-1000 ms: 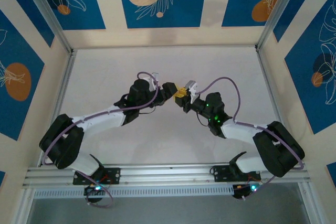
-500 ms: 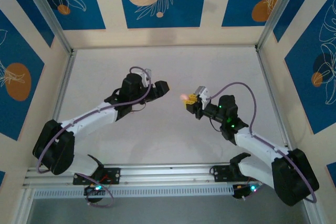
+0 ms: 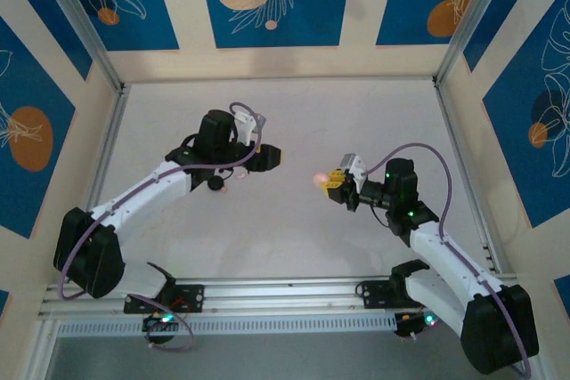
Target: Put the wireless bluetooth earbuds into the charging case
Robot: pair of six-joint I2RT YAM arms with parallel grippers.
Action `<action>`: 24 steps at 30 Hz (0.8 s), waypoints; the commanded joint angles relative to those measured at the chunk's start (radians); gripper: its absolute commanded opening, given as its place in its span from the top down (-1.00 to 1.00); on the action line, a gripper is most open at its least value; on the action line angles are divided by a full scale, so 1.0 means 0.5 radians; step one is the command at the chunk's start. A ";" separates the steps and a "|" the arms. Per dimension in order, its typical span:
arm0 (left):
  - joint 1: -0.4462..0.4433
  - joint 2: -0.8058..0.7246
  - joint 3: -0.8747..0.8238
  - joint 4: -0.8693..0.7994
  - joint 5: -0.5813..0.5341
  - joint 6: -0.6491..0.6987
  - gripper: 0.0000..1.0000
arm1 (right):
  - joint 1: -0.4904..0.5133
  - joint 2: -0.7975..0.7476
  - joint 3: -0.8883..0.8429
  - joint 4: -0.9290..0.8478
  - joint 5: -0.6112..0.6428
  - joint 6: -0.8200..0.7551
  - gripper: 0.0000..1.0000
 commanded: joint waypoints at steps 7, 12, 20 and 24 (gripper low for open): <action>0.021 -0.268 -0.065 -0.139 0.301 0.876 -0.25 | -0.055 0.088 0.297 -0.324 -0.434 -0.227 0.68; 0.018 -0.499 -0.263 0.028 0.292 1.162 -0.25 | -0.060 0.167 0.417 -0.433 -0.557 -0.316 0.70; 0.018 -0.628 -0.418 0.046 0.510 1.607 -0.22 | -0.049 0.261 0.596 -0.704 -0.704 -0.563 0.70; 0.011 -0.593 -0.401 -0.019 0.591 1.712 -0.16 | -0.019 0.313 0.691 -0.864 -0.731 -0.724 0.70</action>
